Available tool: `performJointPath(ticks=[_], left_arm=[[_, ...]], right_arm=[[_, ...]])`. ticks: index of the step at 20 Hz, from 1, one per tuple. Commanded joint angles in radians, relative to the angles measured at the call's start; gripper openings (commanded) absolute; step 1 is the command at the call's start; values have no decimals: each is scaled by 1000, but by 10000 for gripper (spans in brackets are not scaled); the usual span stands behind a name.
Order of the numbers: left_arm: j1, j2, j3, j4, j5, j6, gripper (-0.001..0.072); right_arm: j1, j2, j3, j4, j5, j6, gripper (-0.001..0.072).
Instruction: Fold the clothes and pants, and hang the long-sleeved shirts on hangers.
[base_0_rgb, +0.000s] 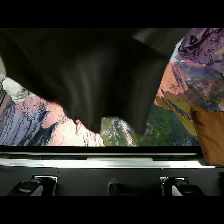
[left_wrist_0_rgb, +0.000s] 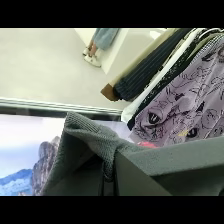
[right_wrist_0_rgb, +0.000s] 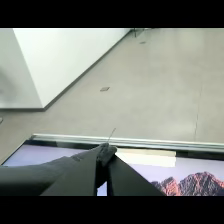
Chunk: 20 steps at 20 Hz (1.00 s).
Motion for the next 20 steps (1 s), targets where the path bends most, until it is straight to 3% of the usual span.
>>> performJointPath(ticks=[1, 6, 12, 17, 18, 20], left_arm=[[2, -22, 3, 32, -14, -27, 19], [2, -283, 3, 94, -54, -71, 19], [5, -720, 3, 102, -53, -71, 20], [21, -938, 4, 101, -53, -76, 19], [24, -955, 4, 101, -53, -79, 20], [28, -967, 4, 101, -53, -79, 20]], right_arm=[[-1, -36, 3, -16, -65, 16, 35], [3, -391, 3, 121, -82, 16, 36], [154, -888, 3, 129, -125, 5, 36], [226, -1099, 3, 133, -66, 135, 39], [225, -1109, 3, 136, -48, 150, 69], [219, -1107, 3, 151, -5, 152, 221]])
